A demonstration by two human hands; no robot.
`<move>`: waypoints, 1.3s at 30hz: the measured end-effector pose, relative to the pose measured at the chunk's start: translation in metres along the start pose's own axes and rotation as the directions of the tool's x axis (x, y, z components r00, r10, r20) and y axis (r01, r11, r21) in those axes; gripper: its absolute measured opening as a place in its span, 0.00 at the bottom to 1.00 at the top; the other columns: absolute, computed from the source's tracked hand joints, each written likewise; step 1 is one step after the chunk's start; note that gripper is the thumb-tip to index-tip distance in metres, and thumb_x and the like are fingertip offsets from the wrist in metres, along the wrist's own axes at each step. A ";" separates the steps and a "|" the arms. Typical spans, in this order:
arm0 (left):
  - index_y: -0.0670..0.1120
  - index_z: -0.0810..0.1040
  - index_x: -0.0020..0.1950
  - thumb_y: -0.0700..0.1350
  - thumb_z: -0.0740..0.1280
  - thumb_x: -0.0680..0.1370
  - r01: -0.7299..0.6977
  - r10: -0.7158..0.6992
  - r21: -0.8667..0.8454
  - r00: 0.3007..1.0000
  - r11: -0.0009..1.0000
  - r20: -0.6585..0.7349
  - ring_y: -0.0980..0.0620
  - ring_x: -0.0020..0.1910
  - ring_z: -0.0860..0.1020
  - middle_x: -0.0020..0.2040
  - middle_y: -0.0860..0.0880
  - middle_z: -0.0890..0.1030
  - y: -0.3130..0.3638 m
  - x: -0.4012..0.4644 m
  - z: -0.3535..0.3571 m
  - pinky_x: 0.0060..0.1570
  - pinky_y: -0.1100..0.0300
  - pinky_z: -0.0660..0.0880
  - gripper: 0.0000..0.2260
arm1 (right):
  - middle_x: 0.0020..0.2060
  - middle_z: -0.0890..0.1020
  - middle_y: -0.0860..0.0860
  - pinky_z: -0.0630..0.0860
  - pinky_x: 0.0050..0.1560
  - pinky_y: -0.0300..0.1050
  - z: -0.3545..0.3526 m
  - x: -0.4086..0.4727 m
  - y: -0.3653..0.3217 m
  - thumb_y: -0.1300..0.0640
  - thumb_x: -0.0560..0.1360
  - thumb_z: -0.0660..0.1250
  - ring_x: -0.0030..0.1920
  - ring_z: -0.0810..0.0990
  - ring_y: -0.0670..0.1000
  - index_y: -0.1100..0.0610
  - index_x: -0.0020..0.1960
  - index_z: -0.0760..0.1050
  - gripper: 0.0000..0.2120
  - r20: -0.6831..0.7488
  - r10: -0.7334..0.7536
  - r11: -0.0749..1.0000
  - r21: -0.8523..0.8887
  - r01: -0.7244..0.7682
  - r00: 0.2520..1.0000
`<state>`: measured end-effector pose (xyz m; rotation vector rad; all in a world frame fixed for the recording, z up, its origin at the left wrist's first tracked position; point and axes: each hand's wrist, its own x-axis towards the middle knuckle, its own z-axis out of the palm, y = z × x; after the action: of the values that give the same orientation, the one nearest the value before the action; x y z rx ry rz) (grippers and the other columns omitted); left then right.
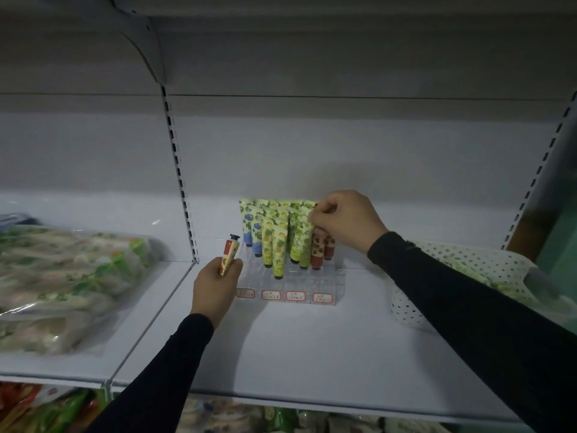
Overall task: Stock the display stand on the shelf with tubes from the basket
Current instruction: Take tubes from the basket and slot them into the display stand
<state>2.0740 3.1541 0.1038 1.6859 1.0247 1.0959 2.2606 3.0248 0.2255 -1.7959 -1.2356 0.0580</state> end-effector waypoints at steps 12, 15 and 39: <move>0.45 0.67 0.37 0.47 0.61 0.82 -0.028 0.028 0.078 1.000 0.997 -0.002 0.51 0.33 0.67 0.33 0.47 0.69 -0.006 0.016 0.006 0.32 0.58 0.65 0.14 | 0.38 0.83 0.51 0.77 0.45 0.42 0.026 0.027 -0.014 0.58 0.74 0.66 0.40 0.80 0.50 0.61 0.37 0.80 0.09 -0.095 -0.161 0.947 -0.294 0.127 0.982; 0.45 0.67 0.38 0.49 0.62 0.81 -0.085 0.085 0.048 0.996 0.995 -0.002 0.51 0.32 0.66 0.33 0.48 0.69 0.010 0.026 0.005 0.33 0.58 0.65 0.14 | 0.37 0.83 0.53 0.78 0.44 0.45 0.031 0.031 -0.011 0.59 0.74 0.66 0.39 0.80 0.51 0.62 0.38 0.80 0.10 -0.110 -0.173 0.937 -0.326 0.129 0.979; 0.42 0.80 0.50 0.58 0.73 0.71 0.003 -0.008 0.049 0.994 0.999 0.112 0.50 0.35 0.79 0.42 0.46 0.83 0.066 0.070 0.048 0.23 0.65 0.69 0.20 | 0.38 0.75 0.49 0.72 0.39 0.45 0.063 0.015 0.014 0.56 0.77 0.63 0.38 0.74 0.50 0.59 0.40 0.78 0.10 -0.105 -0.188 0.899 -0.420 0.128 0.976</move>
<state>2.1501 3.1896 0.1707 1.7619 0.9914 0.9684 2.2460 3.0764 0.1863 -2.0039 -1.3560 -0.4507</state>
